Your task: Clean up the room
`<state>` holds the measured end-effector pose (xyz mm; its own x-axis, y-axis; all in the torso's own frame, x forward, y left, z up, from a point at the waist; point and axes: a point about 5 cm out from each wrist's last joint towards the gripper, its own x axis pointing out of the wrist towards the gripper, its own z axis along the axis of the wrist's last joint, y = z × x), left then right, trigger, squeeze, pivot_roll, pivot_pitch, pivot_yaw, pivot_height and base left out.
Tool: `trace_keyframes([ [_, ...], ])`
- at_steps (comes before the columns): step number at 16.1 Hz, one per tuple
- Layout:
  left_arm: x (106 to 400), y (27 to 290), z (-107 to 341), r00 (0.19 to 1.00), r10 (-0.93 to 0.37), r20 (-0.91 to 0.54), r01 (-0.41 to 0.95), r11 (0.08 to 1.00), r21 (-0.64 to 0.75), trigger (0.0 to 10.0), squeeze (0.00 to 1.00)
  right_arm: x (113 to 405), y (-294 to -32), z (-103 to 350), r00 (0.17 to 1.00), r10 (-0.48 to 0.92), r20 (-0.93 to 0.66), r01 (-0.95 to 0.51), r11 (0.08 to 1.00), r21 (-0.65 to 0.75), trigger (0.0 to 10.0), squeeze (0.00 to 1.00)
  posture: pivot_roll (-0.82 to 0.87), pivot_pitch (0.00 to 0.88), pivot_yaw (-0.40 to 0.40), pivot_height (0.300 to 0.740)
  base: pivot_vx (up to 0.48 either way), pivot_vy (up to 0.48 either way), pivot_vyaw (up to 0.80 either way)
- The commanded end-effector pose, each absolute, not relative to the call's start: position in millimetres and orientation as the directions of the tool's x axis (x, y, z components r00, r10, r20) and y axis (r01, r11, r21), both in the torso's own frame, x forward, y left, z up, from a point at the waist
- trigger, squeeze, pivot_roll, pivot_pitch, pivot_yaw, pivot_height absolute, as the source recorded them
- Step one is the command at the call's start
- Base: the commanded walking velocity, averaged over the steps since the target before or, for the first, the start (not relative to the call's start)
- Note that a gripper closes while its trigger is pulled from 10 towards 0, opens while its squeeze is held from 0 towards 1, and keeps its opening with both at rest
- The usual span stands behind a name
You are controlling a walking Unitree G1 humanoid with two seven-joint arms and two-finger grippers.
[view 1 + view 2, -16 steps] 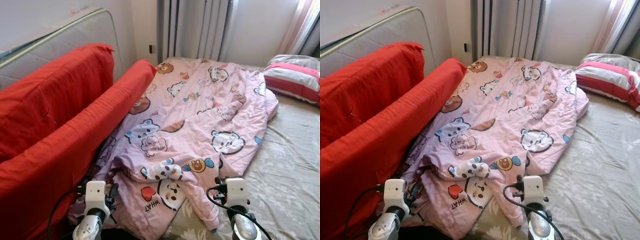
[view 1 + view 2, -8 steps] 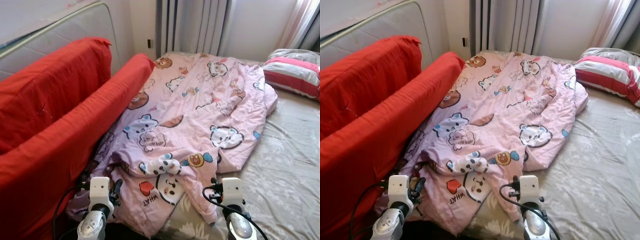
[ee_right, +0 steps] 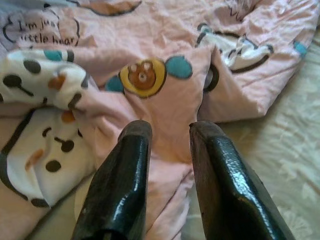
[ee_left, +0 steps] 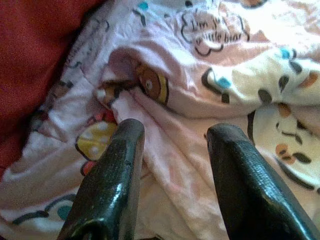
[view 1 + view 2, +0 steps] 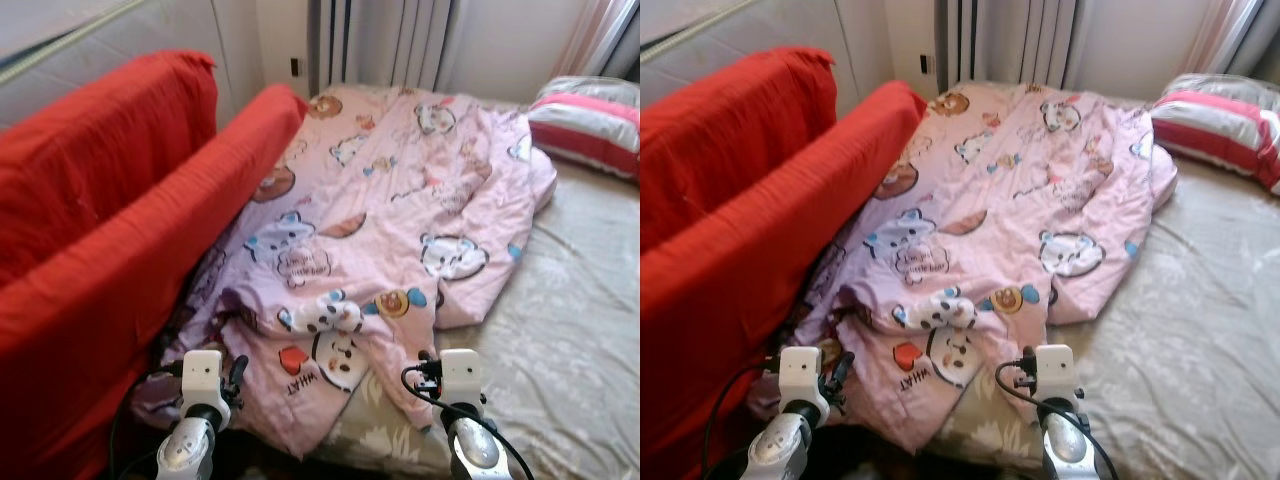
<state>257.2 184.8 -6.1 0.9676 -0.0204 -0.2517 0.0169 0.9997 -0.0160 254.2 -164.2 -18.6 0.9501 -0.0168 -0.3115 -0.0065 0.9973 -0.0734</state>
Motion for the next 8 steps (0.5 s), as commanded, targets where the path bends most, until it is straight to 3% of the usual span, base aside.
trace_keyframes([
  [1, 254.5, 182.5, -8.4, 0.964, -0.030, -0.266, 0.024, 0.999, -0.024, 10.0, 0.00, 249.9, -163.7, -23.1, 0.943, -0.024, -0.333, 0.000, 0.998, -0.070, 10.0, 0.00, 0.03, 0.158, -0.003, 0.633, 0.000, 0.000, 0.00],
  [8, 252.0, 182.6, -10.1, 0.960, -0.041, -0.277, 0.034, 0.999, -0.030, 10.0, 0.00, 251.6, -162.5, -23.7, 0.937, -0.024, -0.350, 0.001, 0.998, -0.066, 10.0, 0.00, 0.04, 0.141, -0.003, 0.633, 0.000, 0.000, 0.00],
])
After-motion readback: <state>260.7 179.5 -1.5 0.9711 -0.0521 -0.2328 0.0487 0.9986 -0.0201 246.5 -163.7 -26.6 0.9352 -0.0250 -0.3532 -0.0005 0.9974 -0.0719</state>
